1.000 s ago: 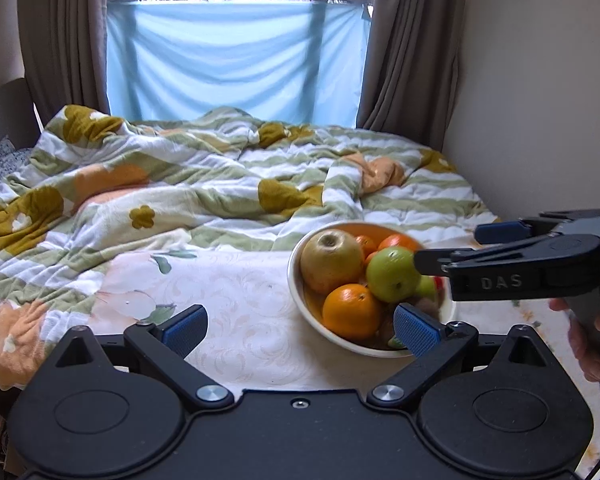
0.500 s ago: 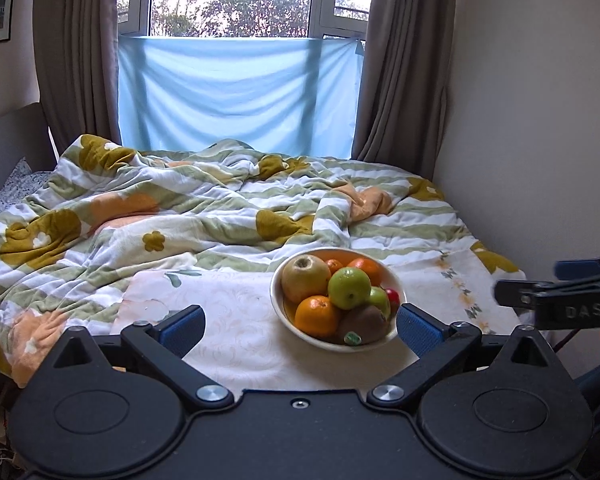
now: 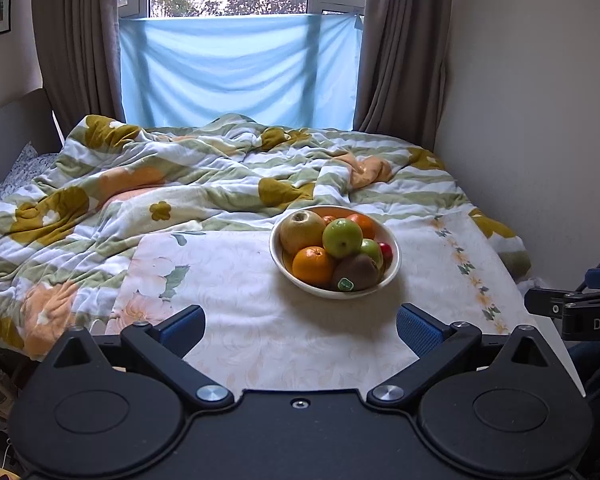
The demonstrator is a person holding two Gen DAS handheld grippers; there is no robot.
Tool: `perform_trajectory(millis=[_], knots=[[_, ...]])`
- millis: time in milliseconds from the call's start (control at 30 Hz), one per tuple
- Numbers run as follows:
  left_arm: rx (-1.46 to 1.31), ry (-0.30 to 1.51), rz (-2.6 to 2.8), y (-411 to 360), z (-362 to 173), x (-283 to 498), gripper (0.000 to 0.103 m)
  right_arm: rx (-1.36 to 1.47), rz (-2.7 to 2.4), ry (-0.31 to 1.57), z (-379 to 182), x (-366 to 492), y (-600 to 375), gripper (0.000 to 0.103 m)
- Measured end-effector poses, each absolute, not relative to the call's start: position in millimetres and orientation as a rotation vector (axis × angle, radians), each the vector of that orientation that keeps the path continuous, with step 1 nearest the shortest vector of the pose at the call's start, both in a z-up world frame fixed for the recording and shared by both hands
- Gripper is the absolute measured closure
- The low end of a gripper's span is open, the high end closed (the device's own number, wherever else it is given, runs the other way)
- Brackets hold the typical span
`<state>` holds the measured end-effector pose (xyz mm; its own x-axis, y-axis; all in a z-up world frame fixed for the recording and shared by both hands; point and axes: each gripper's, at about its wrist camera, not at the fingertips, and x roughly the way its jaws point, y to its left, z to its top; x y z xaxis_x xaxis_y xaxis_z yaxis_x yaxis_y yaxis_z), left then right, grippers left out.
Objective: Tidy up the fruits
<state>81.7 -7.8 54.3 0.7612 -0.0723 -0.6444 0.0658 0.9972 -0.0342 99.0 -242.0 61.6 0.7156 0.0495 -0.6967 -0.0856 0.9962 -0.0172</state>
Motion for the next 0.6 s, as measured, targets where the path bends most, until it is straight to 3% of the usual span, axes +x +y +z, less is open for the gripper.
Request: perform_trajectory(millis=[600], knots=[[0.007,0.686,-0.077,-9.7,57.9,80.8,0.0,-0.037,0.062,0.774,58.7,97.1,-245.1,0.0]])
